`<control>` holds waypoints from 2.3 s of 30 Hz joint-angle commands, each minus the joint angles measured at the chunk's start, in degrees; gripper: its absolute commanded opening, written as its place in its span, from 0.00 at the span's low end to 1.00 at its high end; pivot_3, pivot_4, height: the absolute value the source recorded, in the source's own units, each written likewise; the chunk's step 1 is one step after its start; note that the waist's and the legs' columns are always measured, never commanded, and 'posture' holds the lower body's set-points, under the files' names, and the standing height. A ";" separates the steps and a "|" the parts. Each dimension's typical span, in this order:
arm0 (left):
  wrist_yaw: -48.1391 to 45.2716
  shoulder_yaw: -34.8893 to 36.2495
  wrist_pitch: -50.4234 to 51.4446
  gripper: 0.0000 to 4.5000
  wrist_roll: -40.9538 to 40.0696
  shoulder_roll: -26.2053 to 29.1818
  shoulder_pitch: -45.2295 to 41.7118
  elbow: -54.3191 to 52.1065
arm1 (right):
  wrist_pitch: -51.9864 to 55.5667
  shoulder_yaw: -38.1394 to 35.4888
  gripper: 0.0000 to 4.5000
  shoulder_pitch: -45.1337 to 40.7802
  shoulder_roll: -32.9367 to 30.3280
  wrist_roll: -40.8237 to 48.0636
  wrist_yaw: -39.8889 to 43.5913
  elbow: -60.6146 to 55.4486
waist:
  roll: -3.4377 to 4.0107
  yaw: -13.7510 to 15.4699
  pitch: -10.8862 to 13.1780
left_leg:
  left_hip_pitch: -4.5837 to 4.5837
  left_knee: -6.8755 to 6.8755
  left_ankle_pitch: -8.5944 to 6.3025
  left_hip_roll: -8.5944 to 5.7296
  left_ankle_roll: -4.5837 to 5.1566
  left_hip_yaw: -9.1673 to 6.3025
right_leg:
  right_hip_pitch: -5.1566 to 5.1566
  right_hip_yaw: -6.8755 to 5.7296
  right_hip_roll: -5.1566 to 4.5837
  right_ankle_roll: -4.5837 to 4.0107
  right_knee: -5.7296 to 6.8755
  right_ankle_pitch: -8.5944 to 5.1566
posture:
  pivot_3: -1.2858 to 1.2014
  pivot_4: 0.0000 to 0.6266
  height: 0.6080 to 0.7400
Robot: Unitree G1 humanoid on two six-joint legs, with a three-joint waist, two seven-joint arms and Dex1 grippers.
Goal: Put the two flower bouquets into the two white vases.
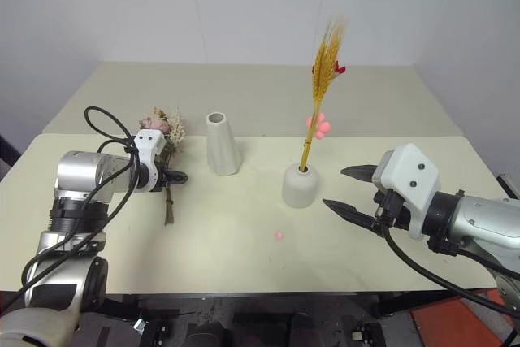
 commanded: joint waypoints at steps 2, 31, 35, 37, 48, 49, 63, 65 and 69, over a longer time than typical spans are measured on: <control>2.19 5.75 -1.66 0.37 -0.49 -0.51 -2.89 5.50 | -0.54 -3.99 0.76 0.08 0.14 -0.03 -0.85 -1.65 | -0.01 -0.10 -0.01 | 0.01 0.00 0.00 0.00 0.00 0.00 | 0.00 0.00 0.01 0.00 0.01 0.00 | 0.52 0.24 1.00; -17.84 26.31 -67.25 0.02 -22.93 -13.52 -18.95 26.37 | -8.95 -5.83 0.76 5.20 7.47 -7.12 -2.92 -4.56 | -0.05 1.10 -0.02 | 0.00 0.14 0.00 -0.03 0.00 0.05 | 0.15 -0.04 -0.03 0.00 -0.08 0.03 | 0.52 0.24 1.00; -20.86 29.10 -67.43 0.02 -26.00 -12.71 -23.73 36.12 | -9.32 -7.11 0.76 8.13 9.06 -8.15 -4.03 -6.47 | -0.07 0.99 -0.01 | -0.03 0.16 -0.01 -0.03 0.01 0.01 | 0.15 -0.07 -0.02 0.01 -0.10 0.04 | 0.52 0.24 1.00; -22.07 28.07 -68.76 0.02 -24.68 -12.59 -25.04 38.86 | -9.52 -7.39 0.76 9.27 9.69 -8.73 -4.55 -7.38 | -0.07 1.00 -0.01 | -0.03 0.16 -0.01 -0.03 0.02 0.01 | 0.16 -0.07 -0.03 0.01 -0.10 0.04 | 0.52 0.24 1.00; -24.21 25.09 -70.51 0.02 -22.06 -13.62 -25.48 42.51 | -10.35 -7.67 0.76 11.89 11.33 -12.07 -5.84 -8.76 | -0.07 0.83 -0.01 | 0.04 0.16 -0.01 -0.04 0.02 0.00 | 0.25 -0.06 -0.02 0.03 -0.11 0.03 | 0.52 0.24 1.00; -24.19 24.89 -70.58 0.02 -21.83 -13.54 -25.23 42.52 | -10.50 -7.70 0.76 11.89 11.33 -12.27 -5.73 -8.62 | -0.07 0.79 -0.01 | 0.04 0.16 -0.01 -0.04 0.02 0.00 | 0.25 -0.06 -0.01 0.03 -0.11 0.03 | 0.52 0.24 1.00; -24.03 22.98 -71.55 0.02 -19.13 -13.91 -22.19 42.39 | -11.52 -6.56 0.76 11.30 11.33 -13.09 -5.14 -7.15 | -0.07 0.71 -0.01 | 0.06 0.16 -0.01 -0.04 0.02 -0.01 | 0.27 -0.07 -0.02 0.03 -0.11 0.03 | 0.52 0.24 1.00; -23.83 22.81 -71.39 0.02 -18.98 -14.06 -22.07 42.58 | -11.68 -6.52 0.76 11.53 11.58 -13.40 -5.29 -7.22 | -0.07 0.72 -0.01 | 0.06 0.16 -0.01 -0.04 0.02 -0.01 | 0.27 -0.07 -0.02 0.03 -0.11 0.03 | 0.52 0.24 1.00; -25.22 21.21 -72.13 0.02 -17.62 -14.36 -21.61 42.03 | -11.71 -6.37 0.76 11.31 12.01 -13.73 -5.60 -6.83 | -0.07 0.71 -0.01 | 0.06 0.16 -0.01 -0.04 0.02 -0.01 | 0.27 -0.07 -0.02 0.03 -0.11 0.03 | 0.52 0.24 1.00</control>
